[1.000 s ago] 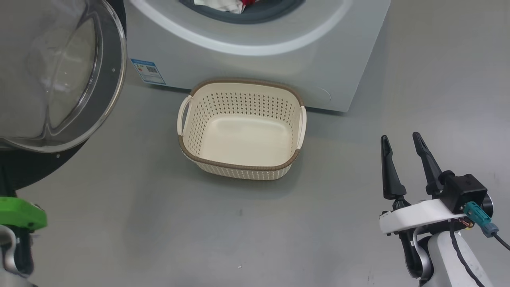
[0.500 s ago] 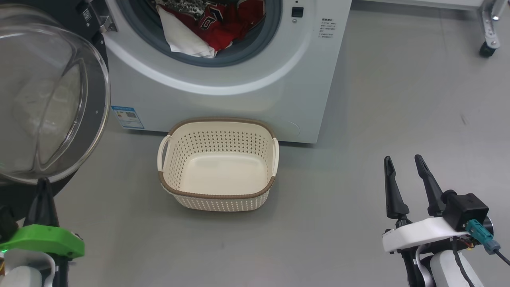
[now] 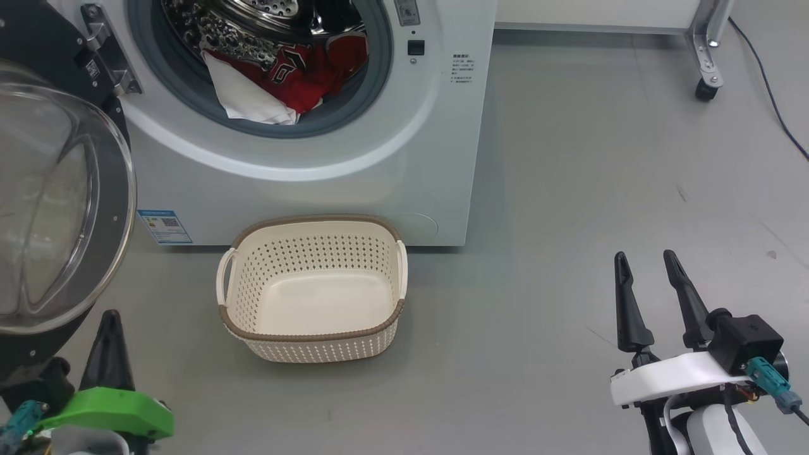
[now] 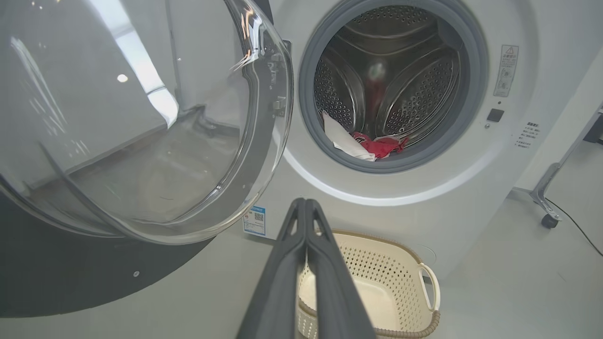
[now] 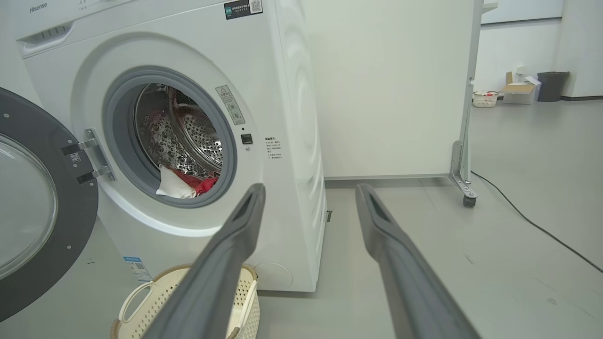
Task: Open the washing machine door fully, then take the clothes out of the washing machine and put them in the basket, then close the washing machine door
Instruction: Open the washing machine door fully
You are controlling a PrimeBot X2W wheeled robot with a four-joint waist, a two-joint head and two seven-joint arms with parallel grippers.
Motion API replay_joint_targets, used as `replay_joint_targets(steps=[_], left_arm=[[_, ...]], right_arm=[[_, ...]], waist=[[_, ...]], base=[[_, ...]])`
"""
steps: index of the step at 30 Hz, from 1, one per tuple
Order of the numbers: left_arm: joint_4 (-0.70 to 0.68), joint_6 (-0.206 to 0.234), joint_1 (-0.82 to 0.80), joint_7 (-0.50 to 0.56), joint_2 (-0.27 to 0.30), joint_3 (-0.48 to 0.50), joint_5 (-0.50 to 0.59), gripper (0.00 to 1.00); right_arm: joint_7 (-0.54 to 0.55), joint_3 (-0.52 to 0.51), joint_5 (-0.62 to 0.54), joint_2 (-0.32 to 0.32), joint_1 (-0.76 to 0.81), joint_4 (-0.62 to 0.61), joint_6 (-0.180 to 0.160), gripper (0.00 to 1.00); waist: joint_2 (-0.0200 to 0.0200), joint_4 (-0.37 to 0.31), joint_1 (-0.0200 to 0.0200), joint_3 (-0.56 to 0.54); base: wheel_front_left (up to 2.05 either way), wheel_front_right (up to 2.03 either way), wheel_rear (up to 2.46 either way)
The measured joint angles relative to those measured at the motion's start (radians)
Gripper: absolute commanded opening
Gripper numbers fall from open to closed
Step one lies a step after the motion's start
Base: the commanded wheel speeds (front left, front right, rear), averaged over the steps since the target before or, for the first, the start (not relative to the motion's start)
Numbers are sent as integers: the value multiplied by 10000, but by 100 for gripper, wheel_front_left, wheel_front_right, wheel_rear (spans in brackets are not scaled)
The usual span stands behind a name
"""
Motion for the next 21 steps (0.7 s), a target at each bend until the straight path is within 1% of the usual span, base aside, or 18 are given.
replay_joint_targets(steps=[5, 15, 16, 17, 18, 21], left_arm=[[-382, -8, 215, -10, -232, -291, 100, 0], [-1189, -13, 571, -13, -293, -378, 286, 0], [-1189, -13, 571, -13, -293, -378, 286, 22], [-1237, -13, 582, -13, -316, -382, 291, 76], [-1302, -13, 591, -13, -339, -385, 343, 100], [-1540, -15, 652, -13, -428, -395, 353, 100]], right_arm=[[0, -59, 0, 15, 64, -144, 0, 100], [0, -54, 2, 38, 230, -259, 0, 100], [0, -54, 2, 38, 230, -259, 0, 100], [0, -54, 2, 38, 234, -263, 0, 100], [0, -54, 2, 40, 238, -274, 0, 100], [0, -46, 4, 44, 259, -290, 0, 100]], waist=[[0, -113, 0, -35], [0, -224, 0, -25], [0, -224, 0, -25], [0, -233, 0, -20], [0, -241, 0, -15], [0, -255, 0, 5]], base=[[0, 0, 0], [0, 0, 0], [0, 0, 0], [0, 0, 0], [0, 0, 0], [0, 0, 0]])
